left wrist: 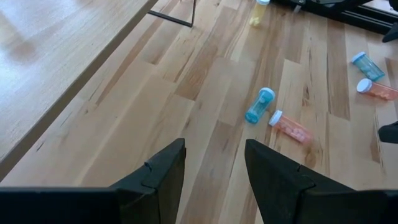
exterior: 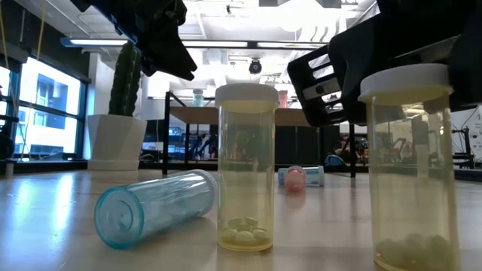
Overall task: Pick and place medicine bottles onto shelf by color
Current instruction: Put the yellow pill bottle on the shelf aligned with the other yellow pill bottle
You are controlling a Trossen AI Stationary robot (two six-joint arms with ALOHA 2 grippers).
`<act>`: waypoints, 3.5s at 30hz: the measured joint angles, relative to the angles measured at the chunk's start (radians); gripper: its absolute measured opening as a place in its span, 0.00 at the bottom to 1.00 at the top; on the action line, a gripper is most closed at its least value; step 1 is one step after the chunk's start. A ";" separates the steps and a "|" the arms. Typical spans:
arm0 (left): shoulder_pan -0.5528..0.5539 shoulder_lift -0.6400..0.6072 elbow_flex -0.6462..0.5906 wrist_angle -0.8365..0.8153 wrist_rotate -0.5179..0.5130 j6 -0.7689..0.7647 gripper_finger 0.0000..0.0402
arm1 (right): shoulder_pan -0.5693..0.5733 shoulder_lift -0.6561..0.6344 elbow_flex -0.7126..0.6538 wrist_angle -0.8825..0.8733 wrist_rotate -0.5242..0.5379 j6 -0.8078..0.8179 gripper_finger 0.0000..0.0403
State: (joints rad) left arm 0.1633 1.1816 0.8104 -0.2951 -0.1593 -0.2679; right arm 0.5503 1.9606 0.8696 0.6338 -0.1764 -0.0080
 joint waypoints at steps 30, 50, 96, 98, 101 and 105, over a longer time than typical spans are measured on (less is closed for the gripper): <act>0.000 0.000 0.000 -0.030 -0.083 0.177 0.39 | -0.102 -0.458 0.000 -0.276 0.361 -0.248 0.26; 0.001 0.000 0.000 -0.029 -0.169 0.236 0.39 | -0.827 -0.589 0.264 -0.442 0.258 -0.276 0.26; 0.001 0.000 0.000 -0.022 -0.166 0.235 0.39 | -1.024 -0.174 0.455 -0.620 0.092 -0.061 0.26; 0.001 0.000 0.000 -0.022 -0.166 0.235 0.39 | -1.024 -0.173 0.455 -0.620 0.093 -0.062 0.26; 0.001 0.000 0.000 -0.022 -0.166 0.235 0.39 | -1.024 -0.173 0.455 -0.620 0.093 -0.063 0.26; 0.001 0.000 0.001 -0.022 -0.166 0.235 0.39 | -1.024 -0.173 0.455 -0.621 0.093 -0.063 0.27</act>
State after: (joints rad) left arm 0.1642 1.1816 0.8112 -0.3168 -0.3253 -0.0326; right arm -0.4736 1.7874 1.3251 0.0132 -0.0834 -0.0711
